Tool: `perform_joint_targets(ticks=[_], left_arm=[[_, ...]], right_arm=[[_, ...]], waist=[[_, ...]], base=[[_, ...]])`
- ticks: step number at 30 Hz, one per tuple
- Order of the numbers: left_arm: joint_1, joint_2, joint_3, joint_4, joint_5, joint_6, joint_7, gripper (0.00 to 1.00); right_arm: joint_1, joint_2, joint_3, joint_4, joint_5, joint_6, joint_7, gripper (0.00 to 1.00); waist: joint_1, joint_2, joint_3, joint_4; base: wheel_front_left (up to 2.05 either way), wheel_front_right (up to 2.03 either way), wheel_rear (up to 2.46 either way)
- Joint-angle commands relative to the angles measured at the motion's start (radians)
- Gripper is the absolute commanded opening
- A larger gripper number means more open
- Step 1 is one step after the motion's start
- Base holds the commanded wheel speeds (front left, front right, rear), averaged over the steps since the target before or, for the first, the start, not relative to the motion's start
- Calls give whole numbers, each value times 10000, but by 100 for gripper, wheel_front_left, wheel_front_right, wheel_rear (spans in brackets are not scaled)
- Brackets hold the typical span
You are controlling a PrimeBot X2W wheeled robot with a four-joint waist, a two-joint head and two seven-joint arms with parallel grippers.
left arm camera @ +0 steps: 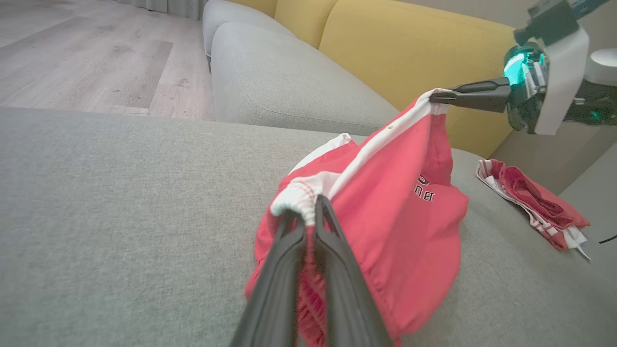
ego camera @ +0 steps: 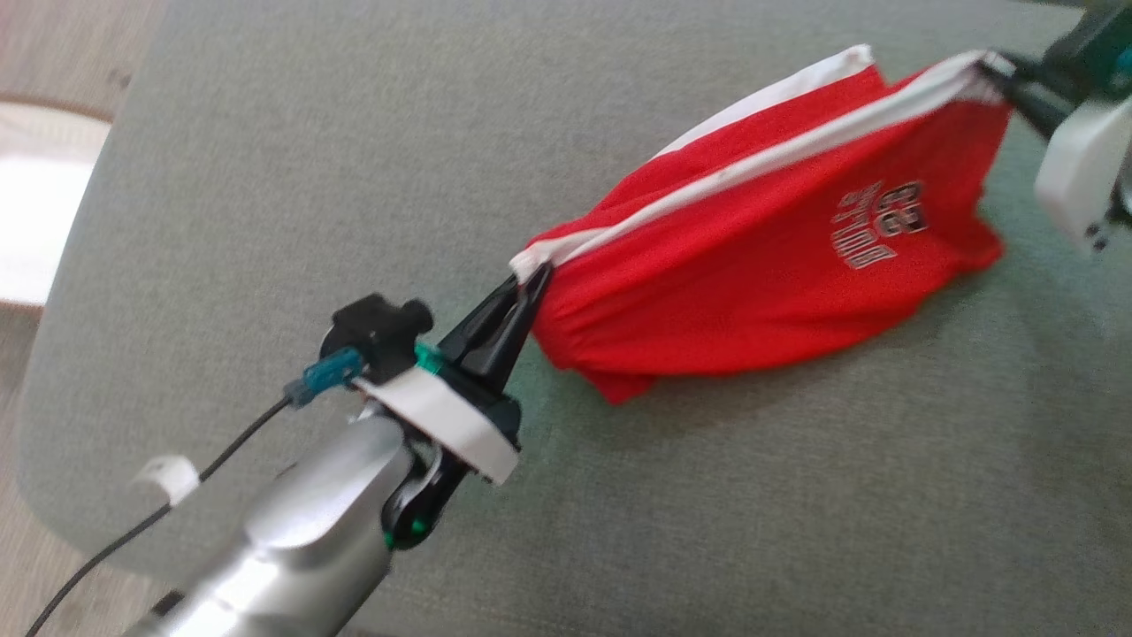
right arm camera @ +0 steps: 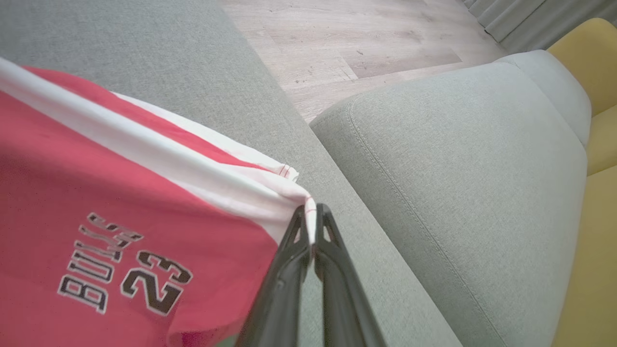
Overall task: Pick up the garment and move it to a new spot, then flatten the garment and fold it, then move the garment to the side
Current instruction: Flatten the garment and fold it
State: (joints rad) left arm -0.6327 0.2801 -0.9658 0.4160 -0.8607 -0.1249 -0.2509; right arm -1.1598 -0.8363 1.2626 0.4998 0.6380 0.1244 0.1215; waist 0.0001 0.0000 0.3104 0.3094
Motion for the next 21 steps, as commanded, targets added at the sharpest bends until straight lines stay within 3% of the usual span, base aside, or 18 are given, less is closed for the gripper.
perform_joint_targets(ticks=[1, 13, 21], left_arm=[[-461, 150, 321, -177, 25, -51, -109, 0], [-1506, -271, -168, 440, -242, -56, -109, 0], [-1796, -400, -344, 658, -373, -56, -109, 0]], right_arm=[[-114, -258, -56, -24, 65, 63, 16, 0], [-875, 119, 173, 467, -194, 63, 454, 0], [-949, 313, 175, 896, -138, 63, 64, 0]], waist=[[-1, 0, 236, 209], [-1, 0, 983, 534], [-1, 0, 1177, 701]], base=[[0, 0, 0], [0, 0, 0], [0, 0, 0]])
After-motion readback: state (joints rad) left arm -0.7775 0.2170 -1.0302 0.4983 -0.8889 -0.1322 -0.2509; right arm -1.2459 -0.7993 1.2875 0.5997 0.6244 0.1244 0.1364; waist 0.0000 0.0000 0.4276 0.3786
